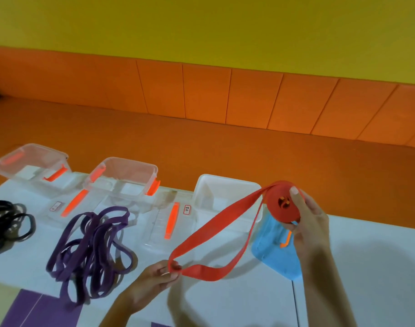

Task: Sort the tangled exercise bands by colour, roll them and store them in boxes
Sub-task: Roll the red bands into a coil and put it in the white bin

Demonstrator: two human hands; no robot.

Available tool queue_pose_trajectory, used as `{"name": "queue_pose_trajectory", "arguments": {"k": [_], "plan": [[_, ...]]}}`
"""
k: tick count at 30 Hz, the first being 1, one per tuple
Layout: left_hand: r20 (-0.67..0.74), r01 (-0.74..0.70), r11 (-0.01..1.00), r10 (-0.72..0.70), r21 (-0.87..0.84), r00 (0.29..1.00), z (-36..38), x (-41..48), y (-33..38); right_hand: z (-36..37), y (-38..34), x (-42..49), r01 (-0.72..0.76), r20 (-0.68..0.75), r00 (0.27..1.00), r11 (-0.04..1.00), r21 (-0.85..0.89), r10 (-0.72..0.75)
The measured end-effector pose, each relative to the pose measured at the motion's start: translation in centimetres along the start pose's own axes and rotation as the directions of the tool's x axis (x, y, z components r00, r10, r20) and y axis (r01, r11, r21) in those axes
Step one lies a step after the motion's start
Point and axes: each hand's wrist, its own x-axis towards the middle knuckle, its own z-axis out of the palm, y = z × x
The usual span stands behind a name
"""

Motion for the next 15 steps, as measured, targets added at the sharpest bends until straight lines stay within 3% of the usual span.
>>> {"name": "queue_pose_trajectory", "arguments": {"k": [3,6,9,12,14,15], "plan": [[0.071,0.014,0.998,-0.018,0.055,0.997,-0.3,-0.4,0.4,-0.6,0.2,0.4,-0.004,-0.020,1.000,1.000,-0.006,0.004],[0.082,0.013,0.974,-0.033,0.228,0.996,-0.4,-0.7,0.7,-1.3,0.4,0.8,-0.002,-0.043,0.999,1.000,-0.014,0.002],[-0.144,-0.014,0.920,0.076,0.391,0.987,0.0,-0.2,1.1,-1.8,0.4,0.8,0.017,-0.029,0.999,0.999,-0.030,-0.018],[-0.376,-0.011,0.766,0.328,0.643,0.867,0.8,1.6,1.4,-1.4,0.6,0.4,0.045,0.024,0.999,0.998,-0.054,-0.044],[-0.403,0.036,0.631,0.450,0.775,0.797,1.3,2.5,1.3,-1.1,0.4,0.1,0.072,0.063,0.996,0.996,-0.055,-0.068],[-0.391,0.049,0.592,0.465,0.805,0.794,1.5,2.7,1.1,-1.0,0.3,0.0,0.094,0.086,0.992,0.993,-0.064,-0.088]]}}
